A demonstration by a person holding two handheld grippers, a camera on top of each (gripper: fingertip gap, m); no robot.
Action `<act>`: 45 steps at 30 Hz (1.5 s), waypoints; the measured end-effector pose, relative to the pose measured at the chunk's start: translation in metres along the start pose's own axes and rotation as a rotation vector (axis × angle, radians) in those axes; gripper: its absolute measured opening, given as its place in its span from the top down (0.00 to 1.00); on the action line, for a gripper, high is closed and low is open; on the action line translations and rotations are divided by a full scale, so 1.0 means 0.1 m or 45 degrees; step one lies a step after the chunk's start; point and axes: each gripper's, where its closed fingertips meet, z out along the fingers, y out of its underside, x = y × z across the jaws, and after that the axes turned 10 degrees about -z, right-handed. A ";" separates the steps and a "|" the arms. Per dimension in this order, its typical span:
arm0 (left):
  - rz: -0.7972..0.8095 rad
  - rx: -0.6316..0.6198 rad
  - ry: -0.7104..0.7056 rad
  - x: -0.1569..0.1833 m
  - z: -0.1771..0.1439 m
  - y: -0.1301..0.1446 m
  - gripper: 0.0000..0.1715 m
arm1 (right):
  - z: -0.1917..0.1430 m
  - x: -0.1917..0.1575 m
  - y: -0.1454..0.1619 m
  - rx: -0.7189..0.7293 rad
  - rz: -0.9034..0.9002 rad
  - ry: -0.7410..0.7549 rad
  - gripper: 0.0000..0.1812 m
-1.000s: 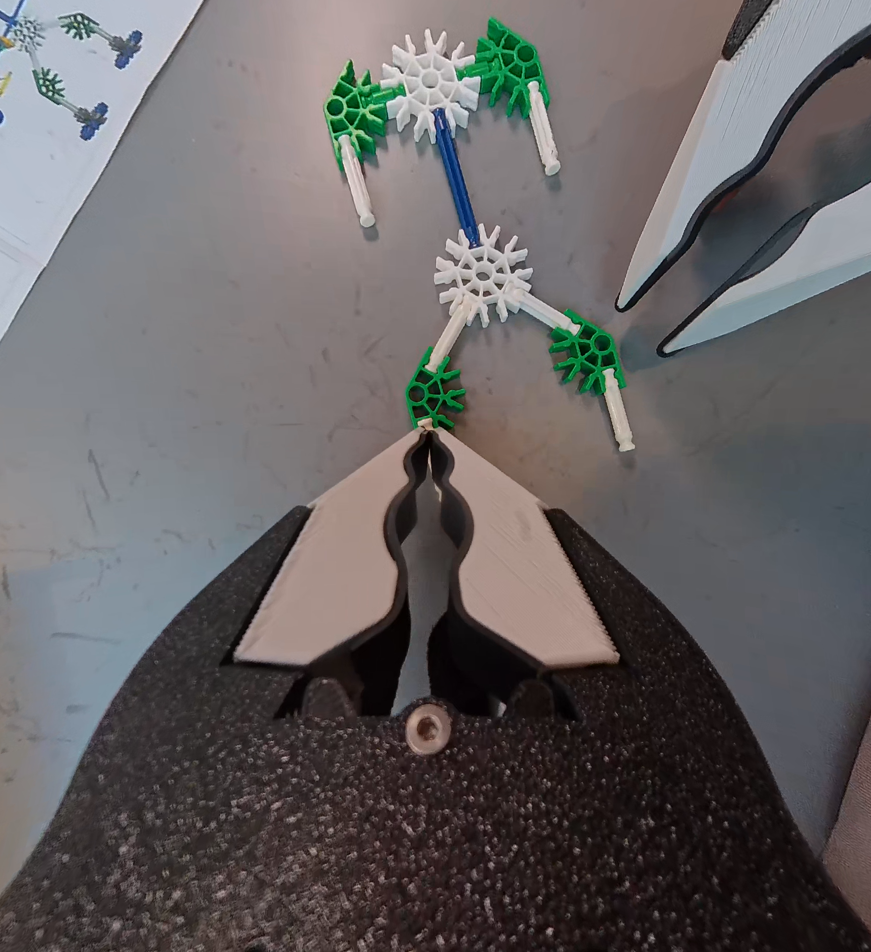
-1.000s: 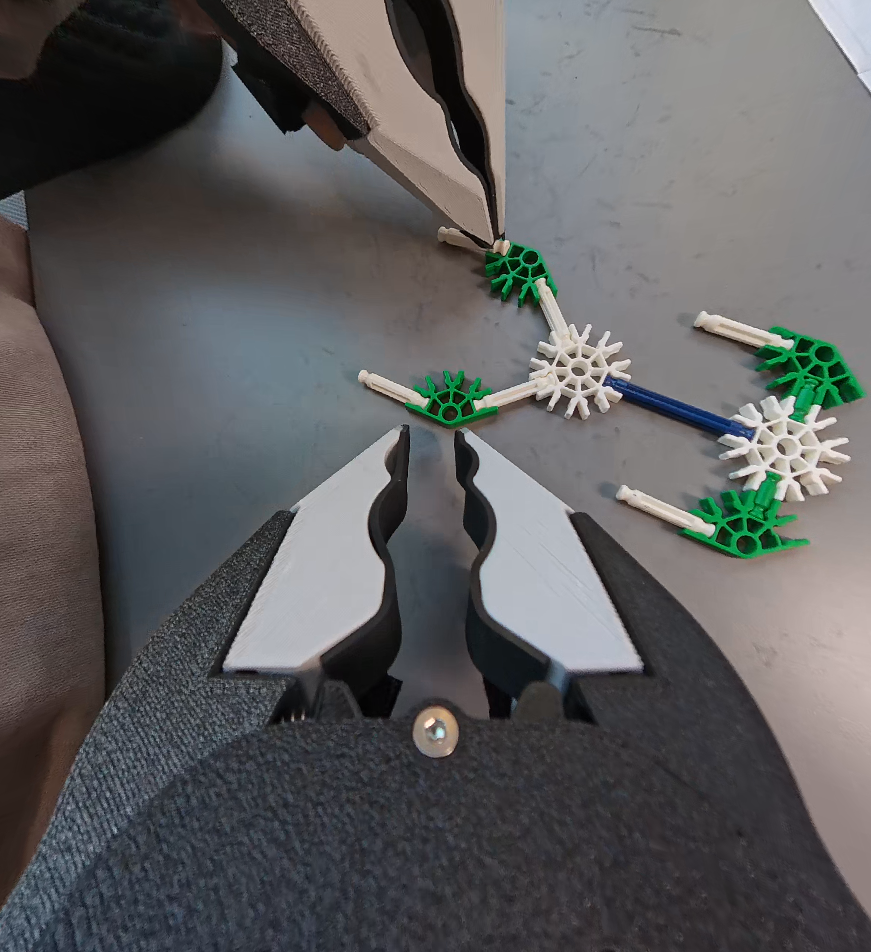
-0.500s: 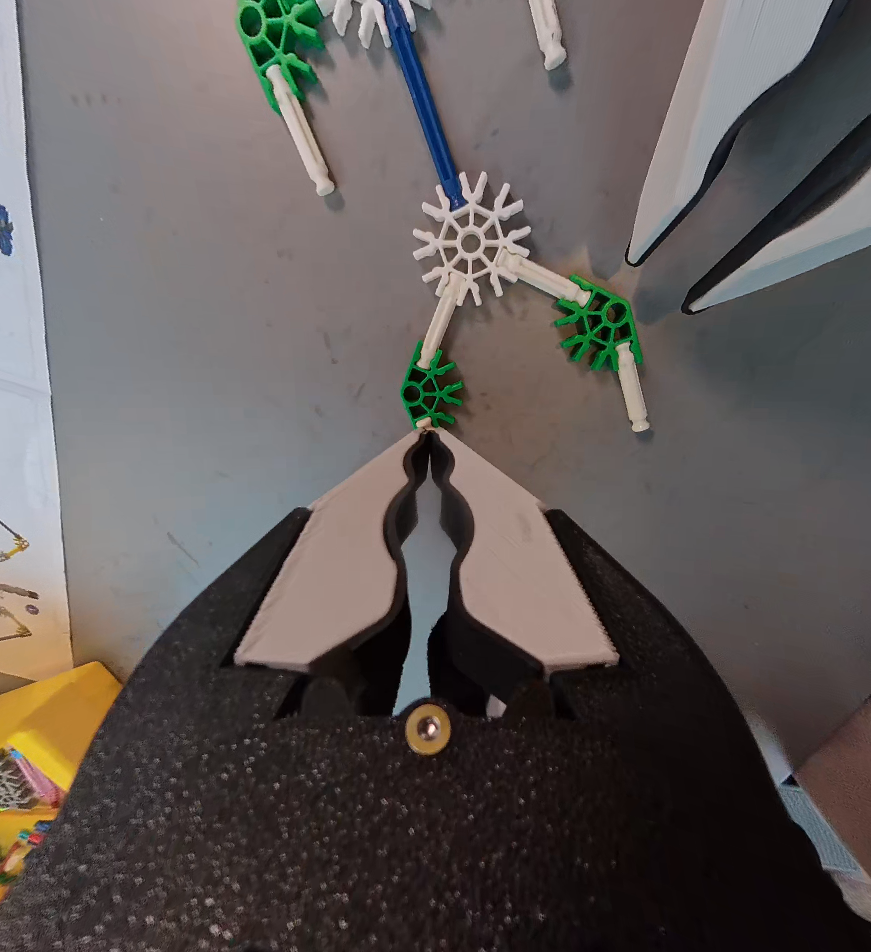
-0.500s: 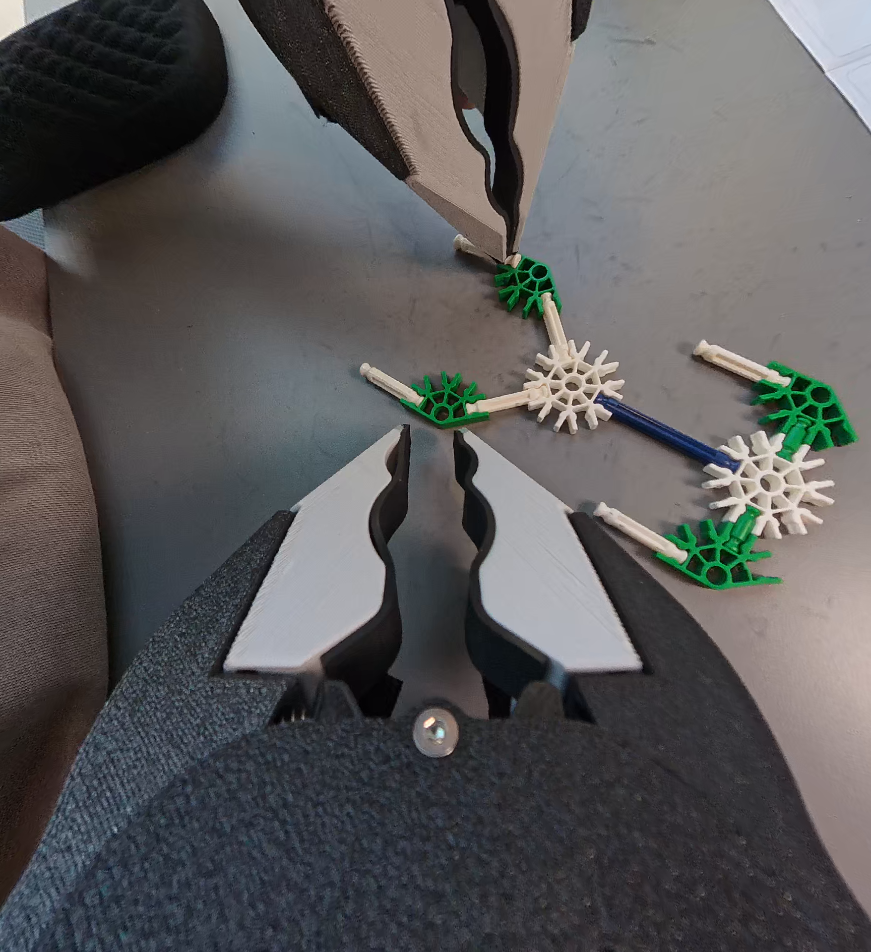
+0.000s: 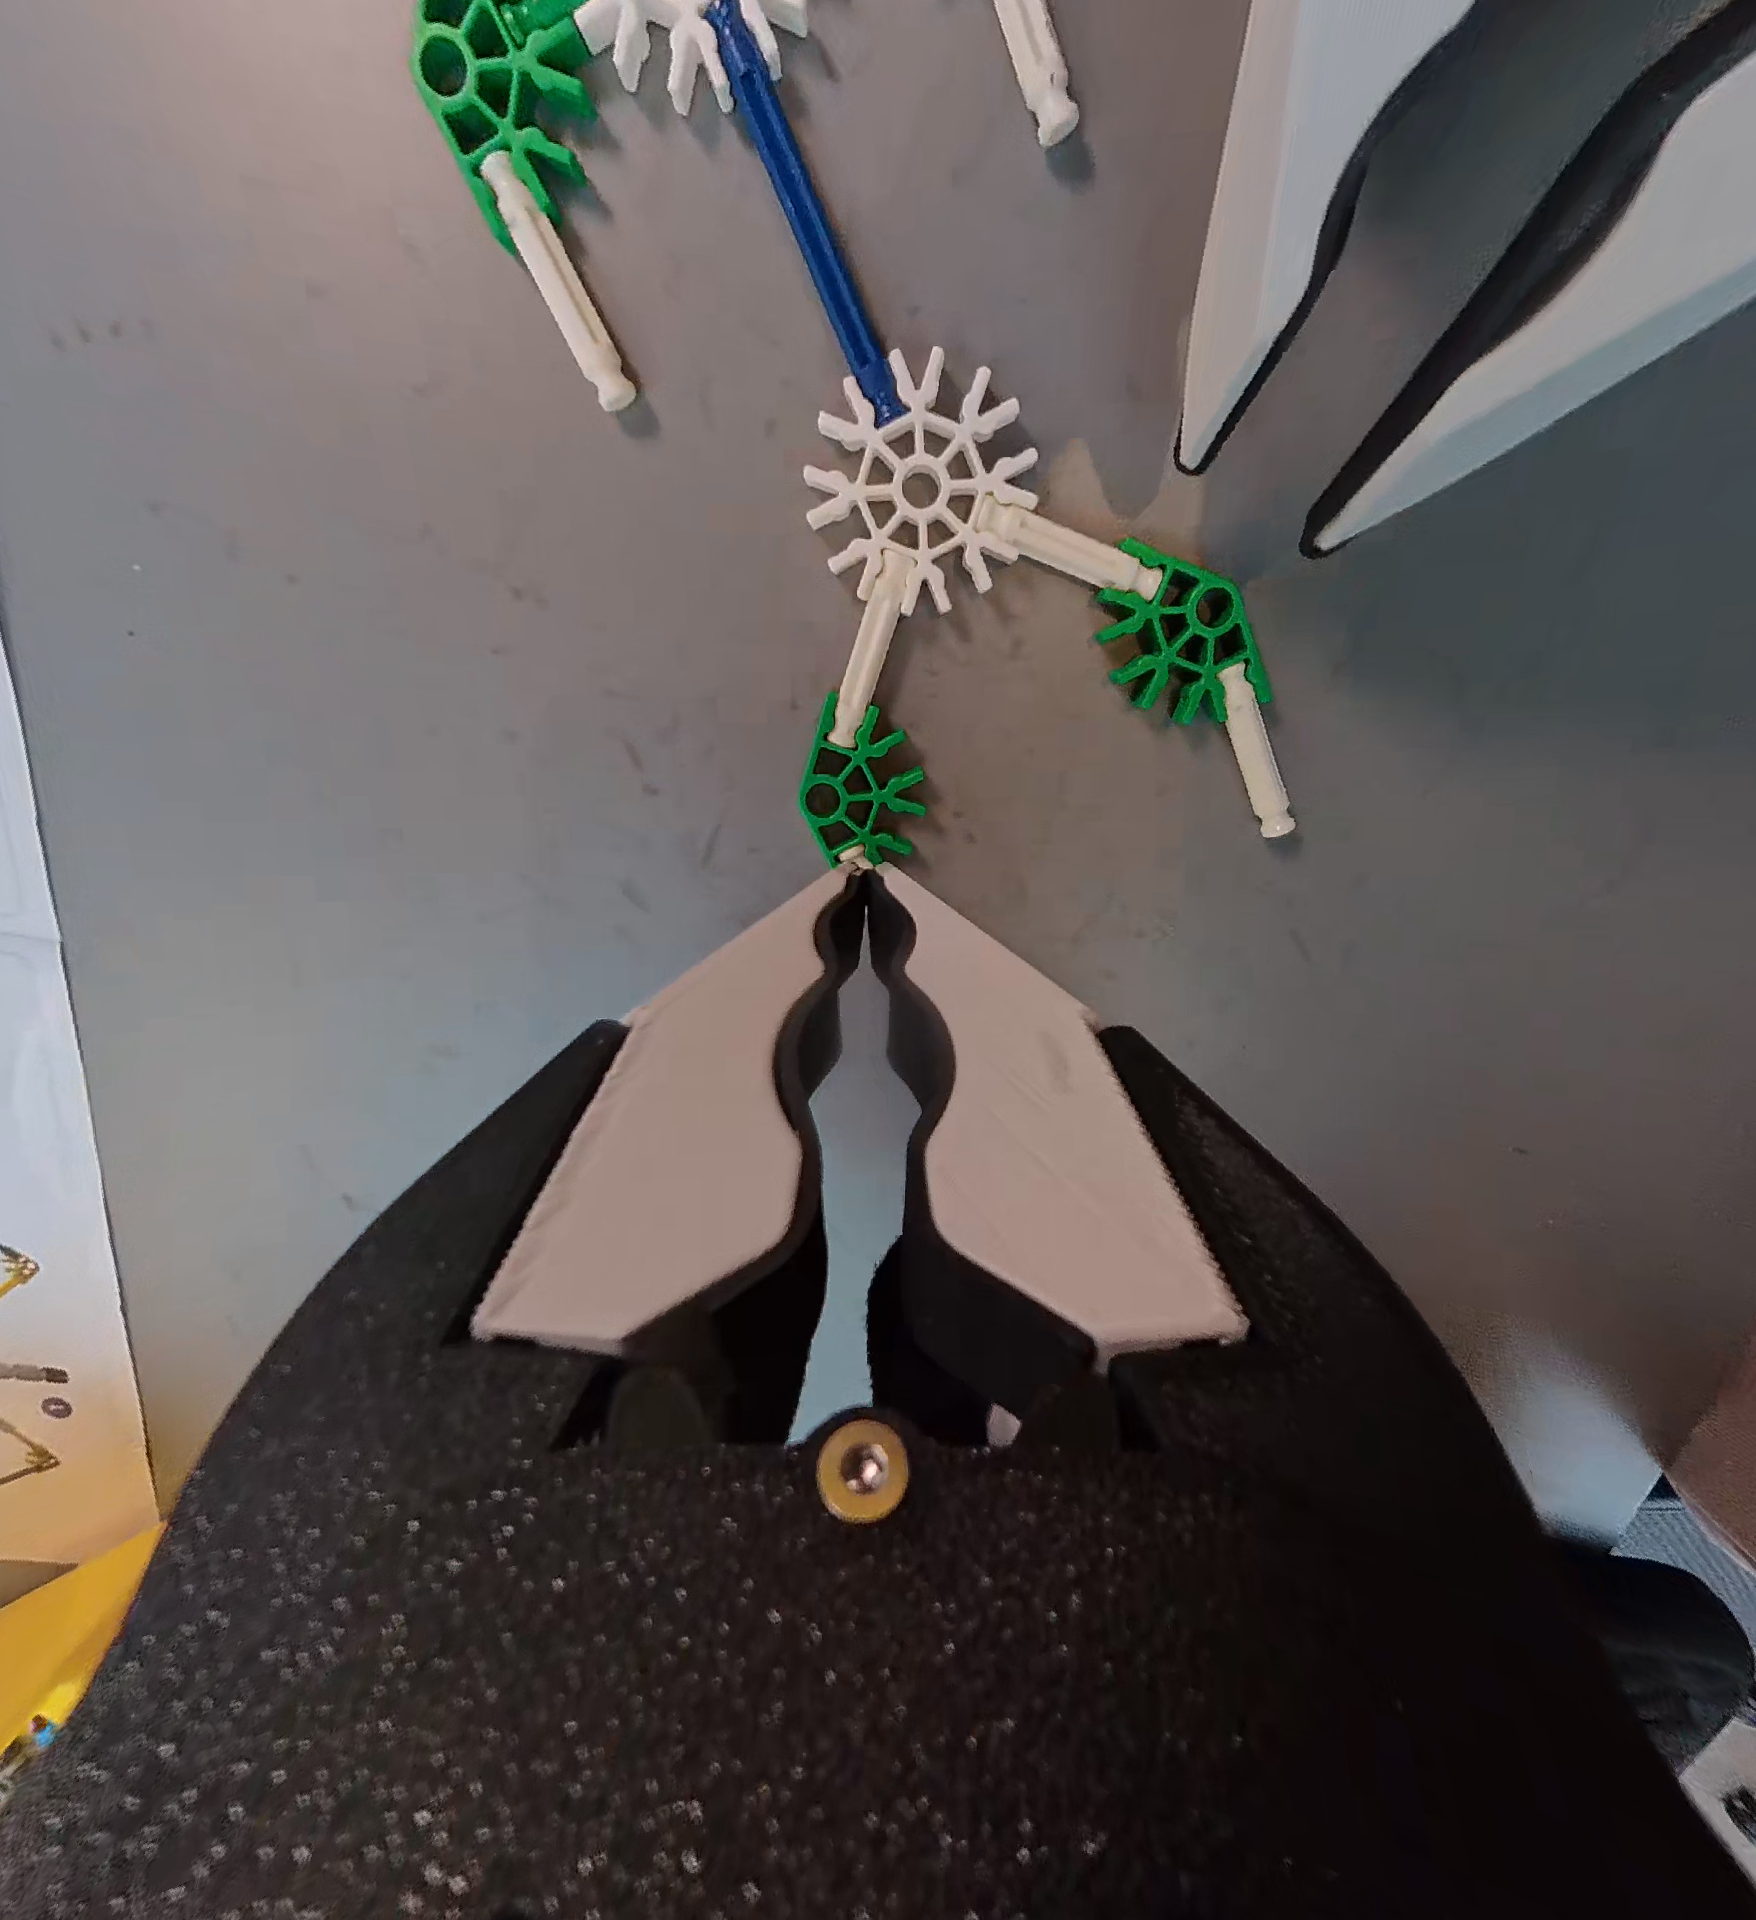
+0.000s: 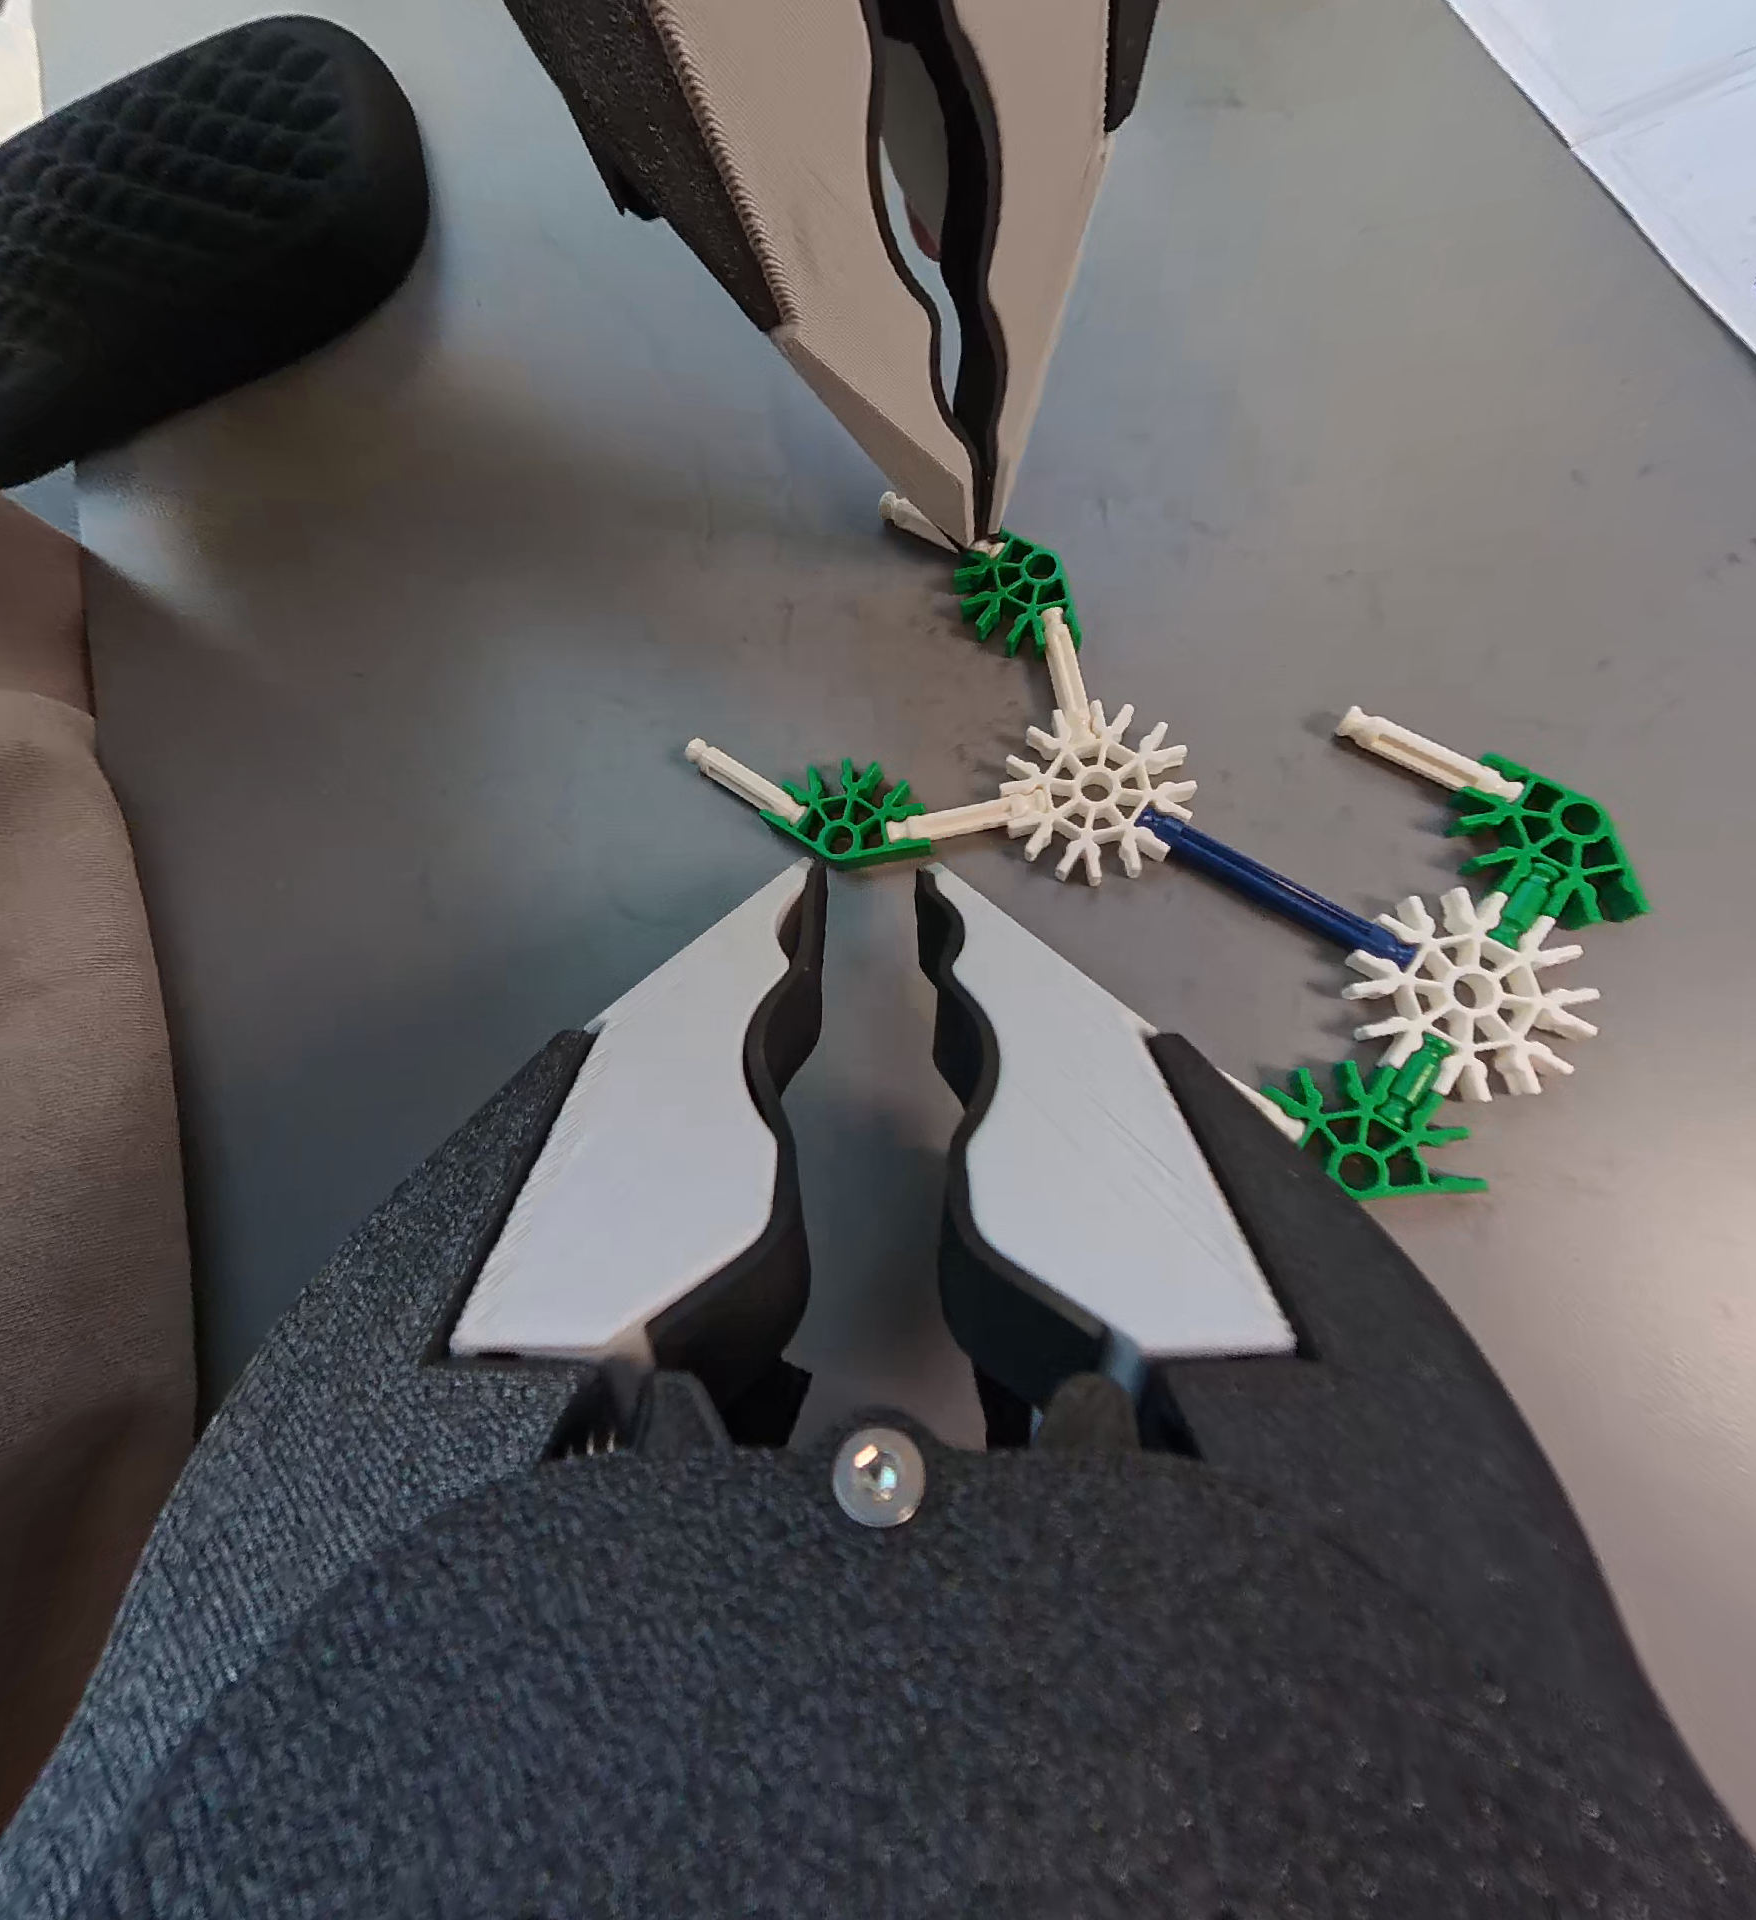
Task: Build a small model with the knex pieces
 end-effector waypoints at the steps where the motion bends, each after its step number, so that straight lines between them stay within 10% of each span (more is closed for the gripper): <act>1: -0.004 0.042 0.009 -0.02 -0.01 0.00 1.00 | -0.02 0.02 0.00 0.006 0.007 0.008 0.91; 10: -0.381 0.925 0.219 -0.13 -0.44 -0.16 0.62 | -0.15 0.30 0.00 0.040 0.046 0.149 0.87; 18: -0.386 1.375 -0.122 -0.42 -0.82 -0.13 0.80 | -0.44 0.71 0.21 -0.156 0.084 0.504 0.71; 25: -0.323 1.535 -0.208 -0.47 -1.01 -0.11 0.95 | -0.39 0.78 0.43 -0.314 0.131 0.424 0.64; 32: -0.176 1.537 -0.245 -0.28 -1.02 -0.15 0.96 | -0.15 0.75 0.32 -0.446 -0.201 0.068 0.81; 45: -0.146 1.269 -0.228 -0.21 -0.70 -0.07 0.91 | 0.17 0.97 -0.02 -0.541 -0.757 -0.226 0.79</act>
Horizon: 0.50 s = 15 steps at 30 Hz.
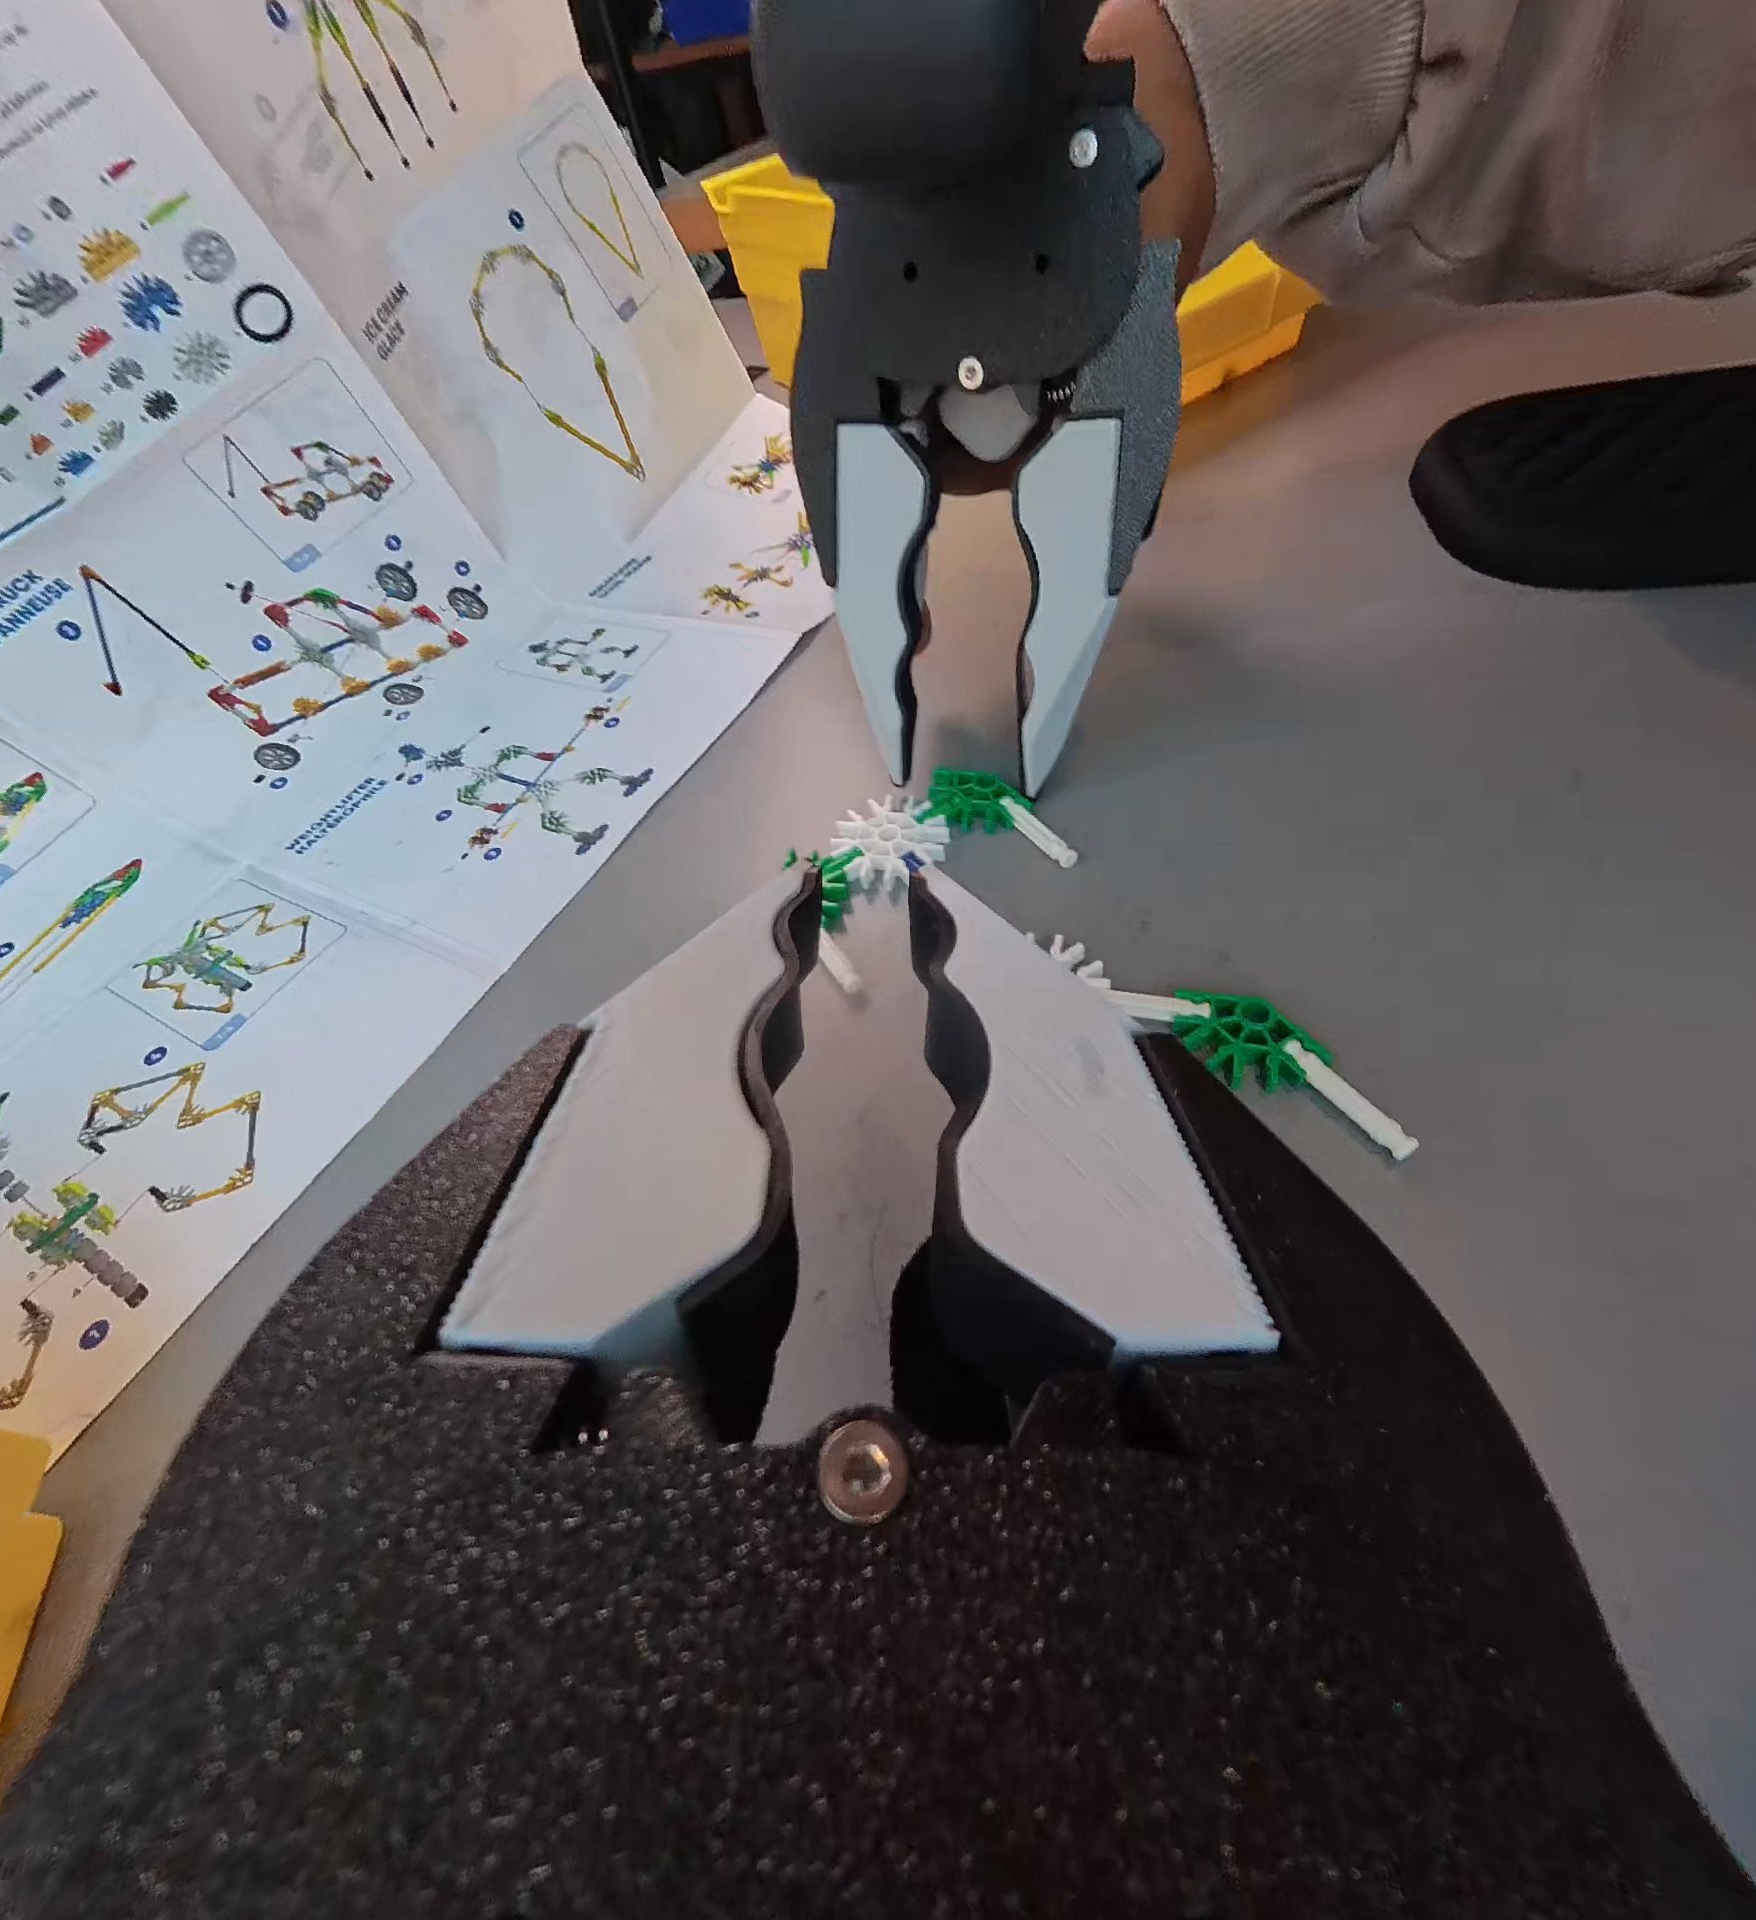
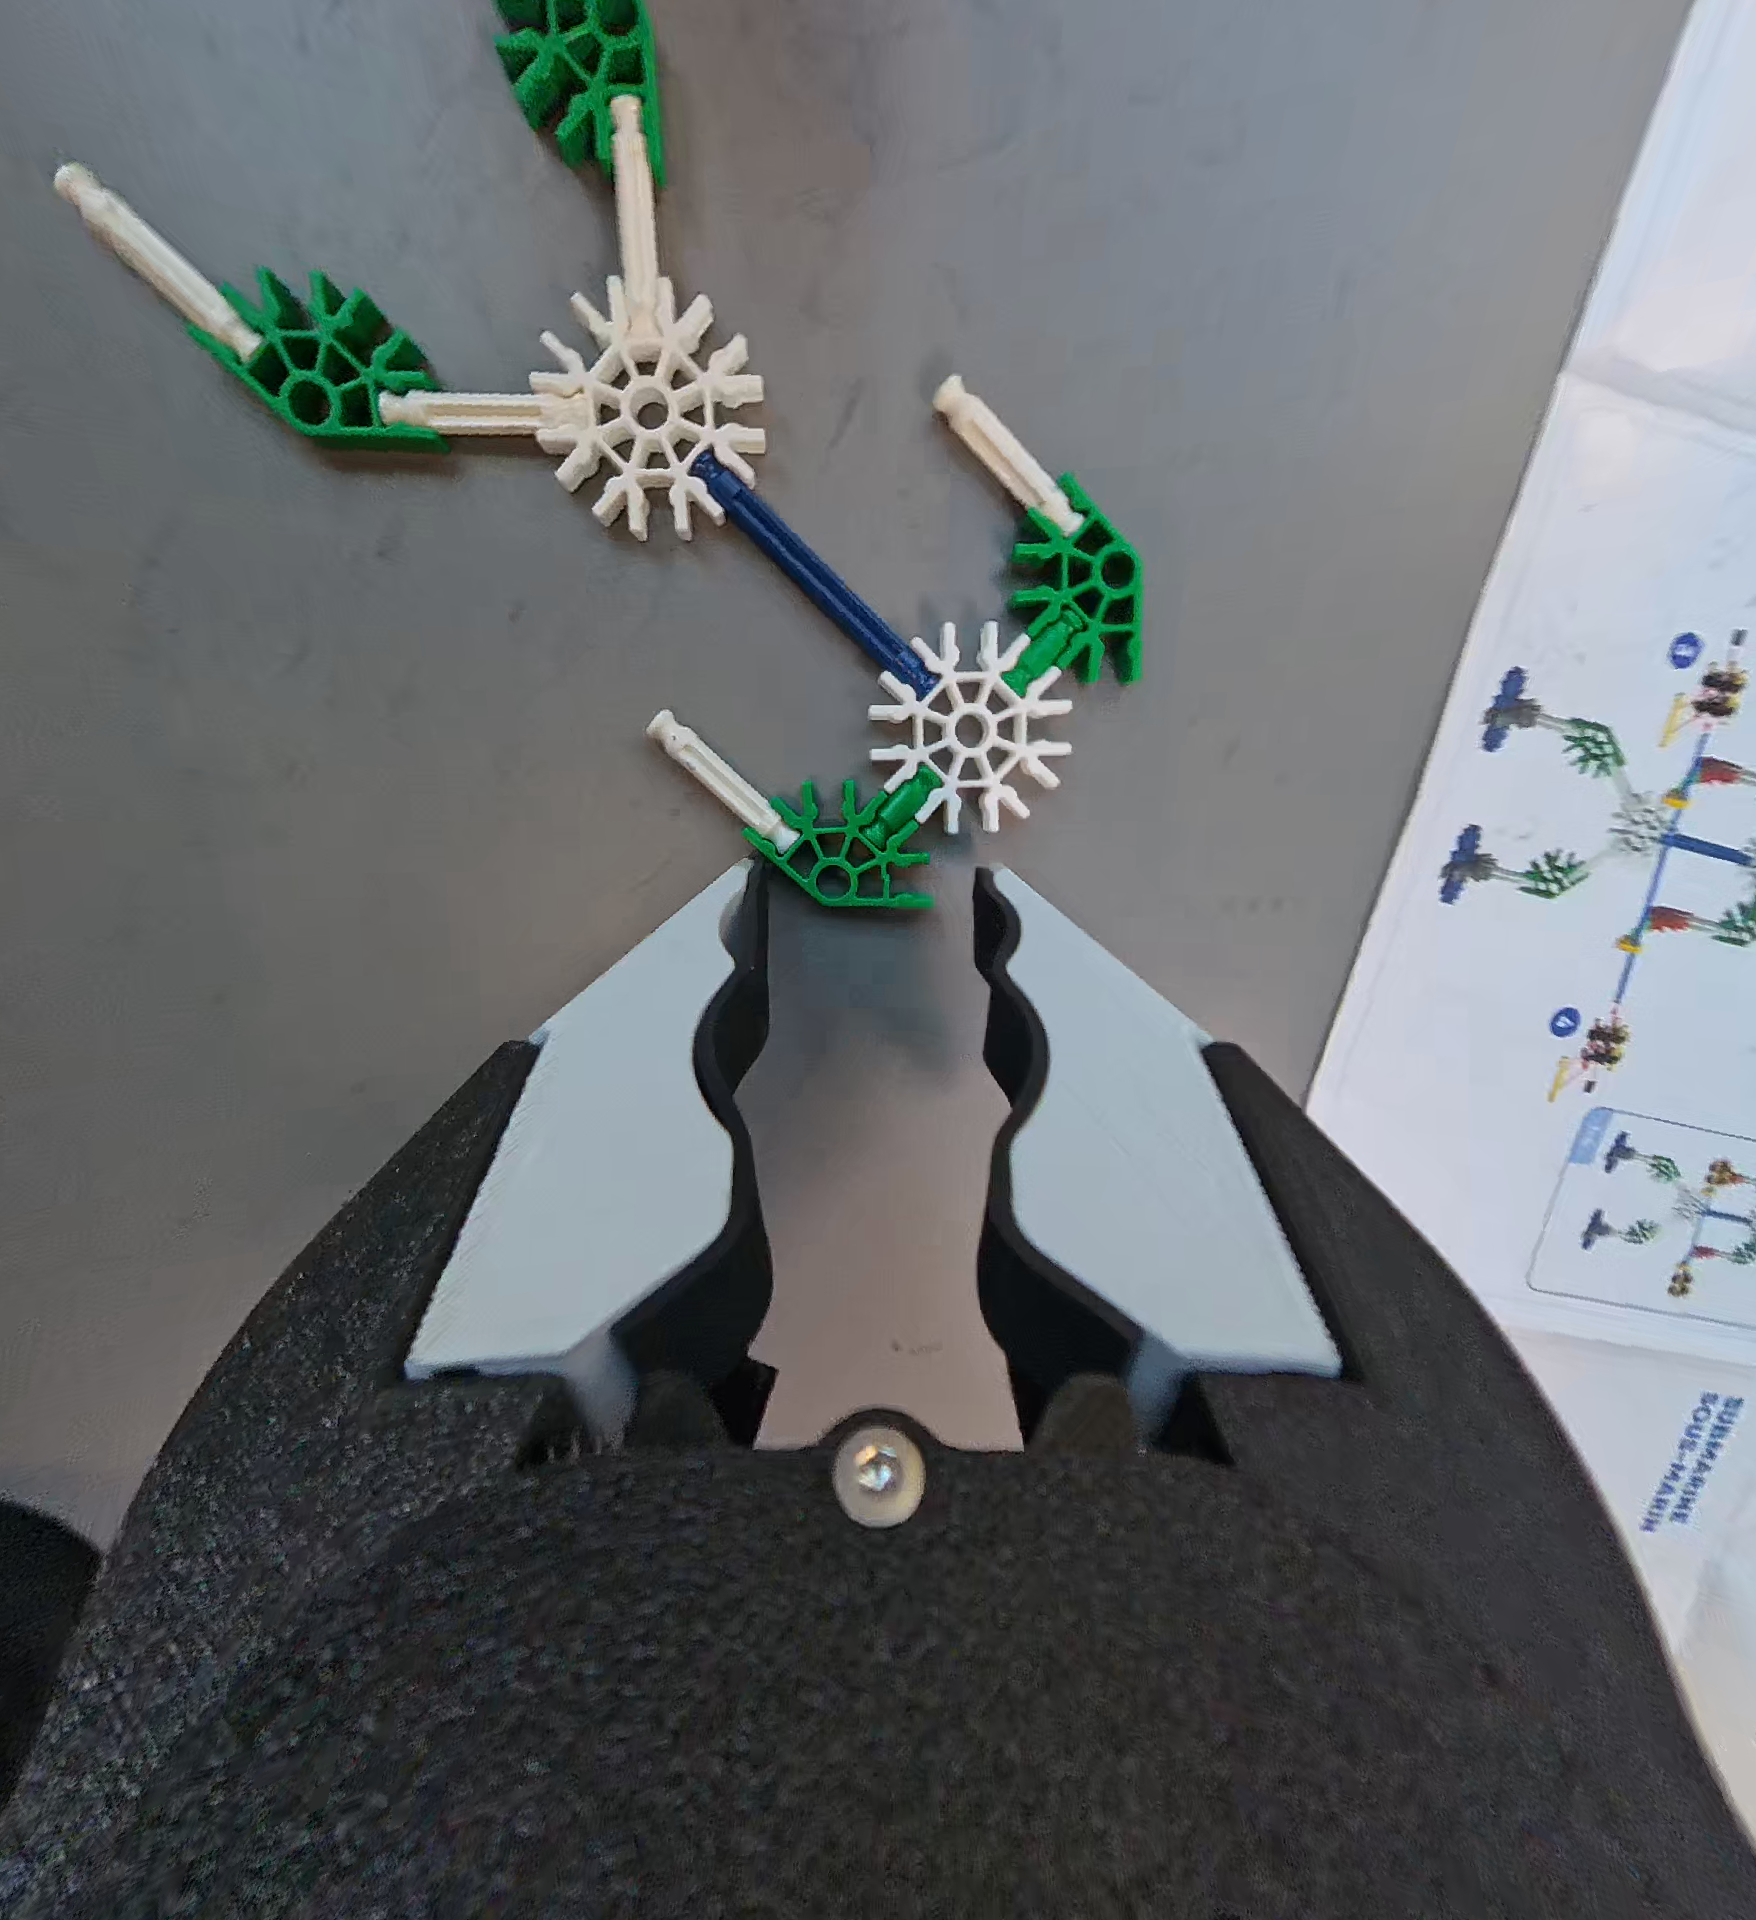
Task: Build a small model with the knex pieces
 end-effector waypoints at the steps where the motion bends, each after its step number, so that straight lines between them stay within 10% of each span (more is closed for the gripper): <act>1: 0.007 -0.036 0.021 0.03 0.00 0.05 0.91 | -0.02 0.04 -0.01 0.024 0.034 0.051 0.77; 10: -0.045 -0.570 0.271 0.22 -0.12 0.73 0.91 | -0.14 -0.31 -0.15 0.389 0.576 0.356 0.76; 15: -0.104 -0.591 0.486 0.57 -0.10 0.76 0.91 | -0.02 -0.45 -0.23 0.363 0.667 0.391 0.76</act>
